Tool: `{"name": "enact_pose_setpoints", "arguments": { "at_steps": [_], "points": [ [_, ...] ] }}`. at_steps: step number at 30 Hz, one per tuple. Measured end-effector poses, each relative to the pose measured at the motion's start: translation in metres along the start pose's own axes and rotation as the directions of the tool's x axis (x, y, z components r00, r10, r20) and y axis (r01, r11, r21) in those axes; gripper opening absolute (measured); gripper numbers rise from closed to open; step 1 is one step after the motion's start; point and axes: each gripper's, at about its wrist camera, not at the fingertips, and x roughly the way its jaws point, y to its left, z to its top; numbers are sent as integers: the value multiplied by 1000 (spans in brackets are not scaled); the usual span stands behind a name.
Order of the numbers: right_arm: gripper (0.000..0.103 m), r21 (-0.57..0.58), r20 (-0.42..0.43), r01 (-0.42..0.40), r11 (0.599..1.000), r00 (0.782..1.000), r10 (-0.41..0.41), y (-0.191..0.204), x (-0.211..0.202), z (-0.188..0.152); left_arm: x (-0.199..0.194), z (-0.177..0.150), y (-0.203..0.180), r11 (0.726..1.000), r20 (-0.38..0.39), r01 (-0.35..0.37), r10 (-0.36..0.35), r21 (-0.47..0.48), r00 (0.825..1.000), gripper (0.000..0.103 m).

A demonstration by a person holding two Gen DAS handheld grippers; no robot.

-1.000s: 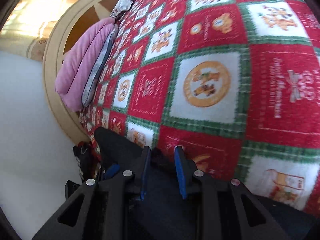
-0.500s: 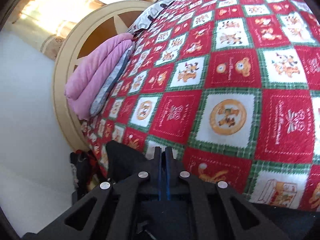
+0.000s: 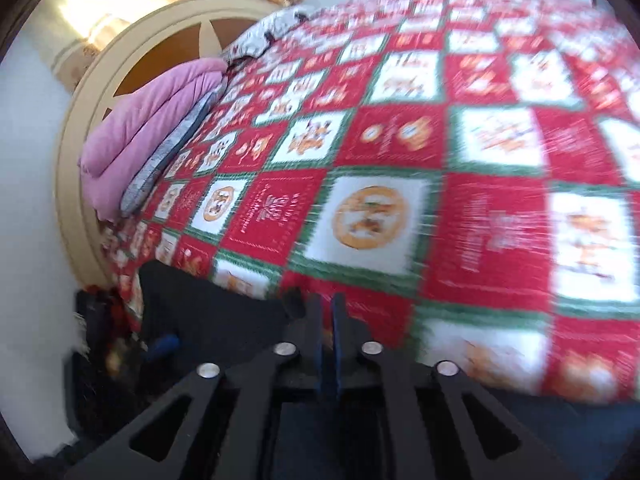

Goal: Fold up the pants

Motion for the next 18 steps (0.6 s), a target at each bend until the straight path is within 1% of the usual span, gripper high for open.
{"name": "enact_pose_setpoints", "arguments": {
  "at_steps": [2, 4, 5, 8, 11, 13, 14, 15, 16, 17, 18],
  "points": [
    [52, -33, 42, 40, 999, 998, -39, -1, -27, -19, -2, 4, -1, 1000, 6, 20, -20, -22, 1000, 103],
    [52, -65, 80, 133, 989, 989, -128, 0, -50, -45, 0, 6, -5, 999, -5, 35, -35, -30, 999, 103],
    [52, -86, 96, 201, 976, 977, -192, 2, -59, -61, 2, 6, -8, 999, -16, 41, -41, -29, 999, 103],
    [52, -109, 101, 301, 948, 952, -290, 4, -67, -99, 7, 2, -21, 999, -49, 35, -35, 11, 998, 103],
    [52, -135, 82, 362, 922, 932, -353, 7, -63, -130, 13, -1, -31, 997, -102, 32, -24, 72, 994, 103],
    [52, -164, 67, 409, 898, 913, -403, 6, -53, -148, 14, -3, -36, 994, -109, 14, -2, 107, 994, 103],
    [52, -175, 86, 432, 885, 902, -424, 5, -49, -157, 15, -4, -37, 994, -111, 12, 0, 112, 994, 103],
    [53, -191, 124, 455, 870, 890, -439, 7, -51, -166, 14, -5, -37, 993, -114, 11, 3, 118, 993, 103],
    [53, -201, 136, 471, 859, 882, -452, 10, -50, -170, 13, -5, -37, 993, -116, 11, 3, 120, 993, 103],
    [54, -203, 136, 479, 854, 877, -460, 12, -51, -172, 12, -6, -36, 993, -117, 13, 1, 118, 993, 103],
    [54, -195, 129, 473, 859, 881, -455, 12, -52, -172, 11, -7, -36, 993, -119, 14, -1, 116, 993, 103]
  ]
}}
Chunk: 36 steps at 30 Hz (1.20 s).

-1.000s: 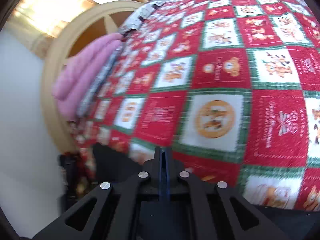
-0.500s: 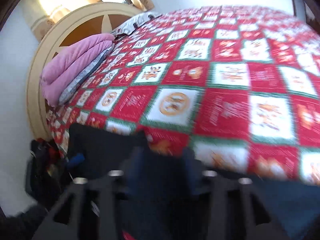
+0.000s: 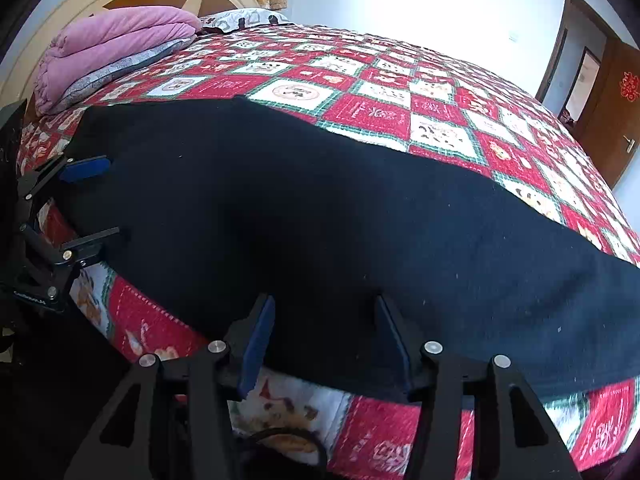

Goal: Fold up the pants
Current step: 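Move the right gripper back above the folded pants edge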

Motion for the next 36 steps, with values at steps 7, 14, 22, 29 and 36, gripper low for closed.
{"name": "enact_pose_setpoints", "arguments": {
  "at_steps": [7, 14, 22, 29, 36],
  "points": [
    [60, 46, 14, -117, 992, 993, 116, -17, -11, -7, -4, 2, -2, 1000, 8, -29, 29, 8, 1000, 103],
    [60, 265, 126, 67, 962, 987, -104, -121, -66, -9, -2, 3, 19, 993, 11, -20, 21, -114, 1000, 103],
    [60, 434, -25, 182, 882, 981, -191, -206, -38, -47, 3, 0, 9, 996, 0, -66, 66, -57, 998, 103],
    [66, 437, -3, 149, 887, 986, -164, -208, -50, -49, -7, 7, 6, 995, 19, -95, 96, -44, 995, 103],
    [66, 587, 26, 192, 786, 966, -256, -254, -82, -61, 3, 6, 7, 993, -16, -105, 104, -52, 994, 103]
  ]
}}
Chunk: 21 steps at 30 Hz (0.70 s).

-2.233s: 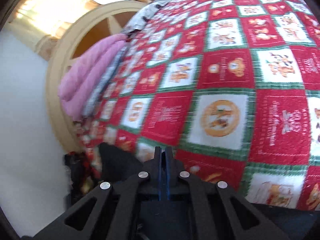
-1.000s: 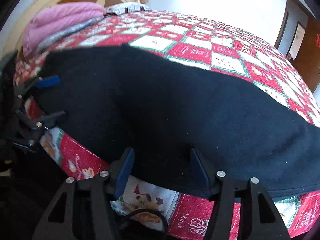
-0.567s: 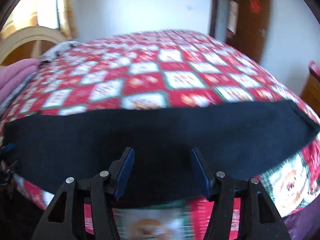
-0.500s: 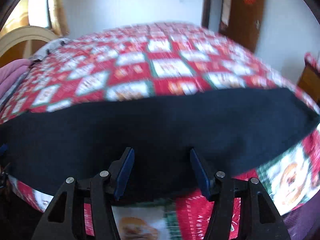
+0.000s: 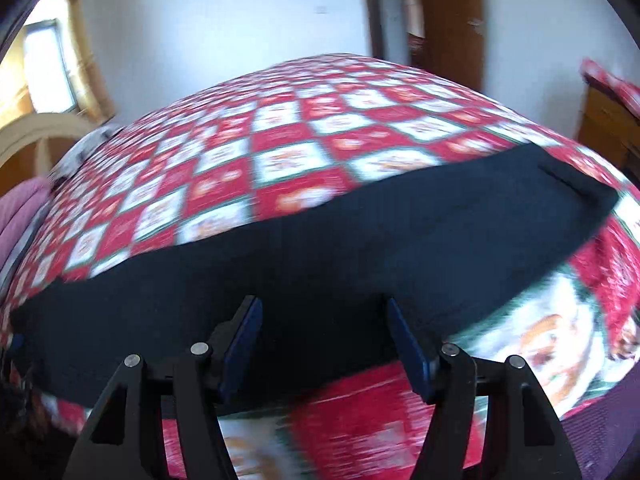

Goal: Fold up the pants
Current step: 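Move the right gripper back above the folded pants edge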

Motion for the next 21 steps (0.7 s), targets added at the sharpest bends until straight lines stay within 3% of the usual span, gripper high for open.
{"name": "enact_pose_setpoints", "arguments": {
  "at_steps": [3, 10, 12, 21],
  "points": [
    [66, 71, -12, -73, 995, 997, 74, -20, 5, 1, 1, -3, 4, 1000, 1, 15, -15, -22, 1000, 103],
    [66, 67, -6, -73, 995, 997, 73, -12, 1, 3, 2, 16, -1, 998, -36, -32, 30, -57, 999, 103],
    [66, 91, 0, -84, 992, 996, 85, -16, -5, 7, -2, 28, -6, 998, -13, -32, 32, -62, 999, 103],
    [66, 157, 96, 9, 988, 995, -24, -66, -38, 25, 20, 74, -41, 997, -28, 24, -26, -75, 999, 103]
  ]
}}
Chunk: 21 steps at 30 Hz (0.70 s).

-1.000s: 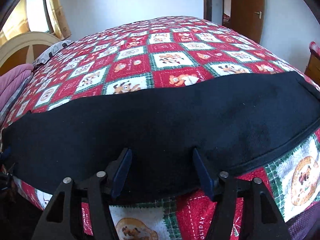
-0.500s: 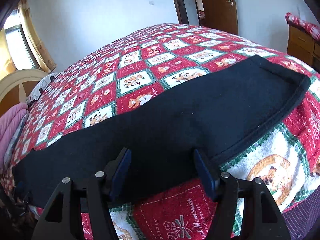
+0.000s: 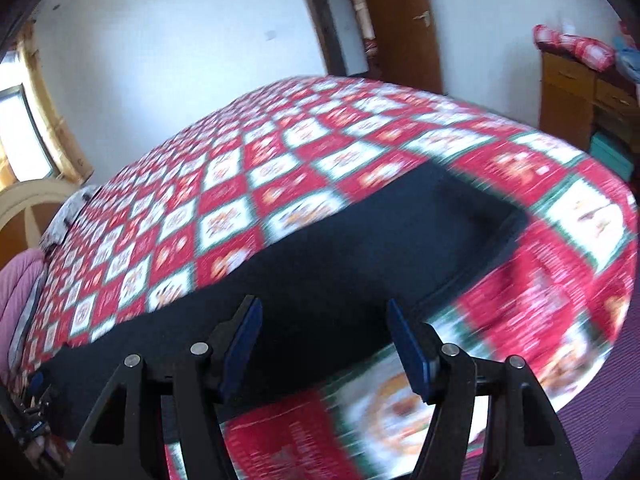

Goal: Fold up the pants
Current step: 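Move the right gripper back above the folded pants edge, then close the right gripper on the end of the black pants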

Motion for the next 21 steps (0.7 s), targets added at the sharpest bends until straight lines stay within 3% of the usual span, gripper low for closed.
{"name": "enact_pose_setpoints", "arguments": {
  "at_steps": [6, 10, 17, 21],
  "points": [
    [66, 152, 101, 48, 987, 993, -64, -59, -17, 20, 22, 8, -29, 1000, -61, 30, -29, 4, 998, 103],
    [66, 228, 104, 65, 971, 990, -91, -85, -11, 20, 34, 11, -46, 999, -84, 40, -41, -7, 996, 103],
    [66, 271, 110, 32, 962, 992, -64, -98, -8, 19, 39, 7, -66, 999, -85, 48, -49, -11, 995, 103],
    [66, 309, 136, 27, 951, 988, -72, -109, -16, 20, 40, -2, -74, 999, -73, 20, -17, 41, 997, 103]
  ]
}}
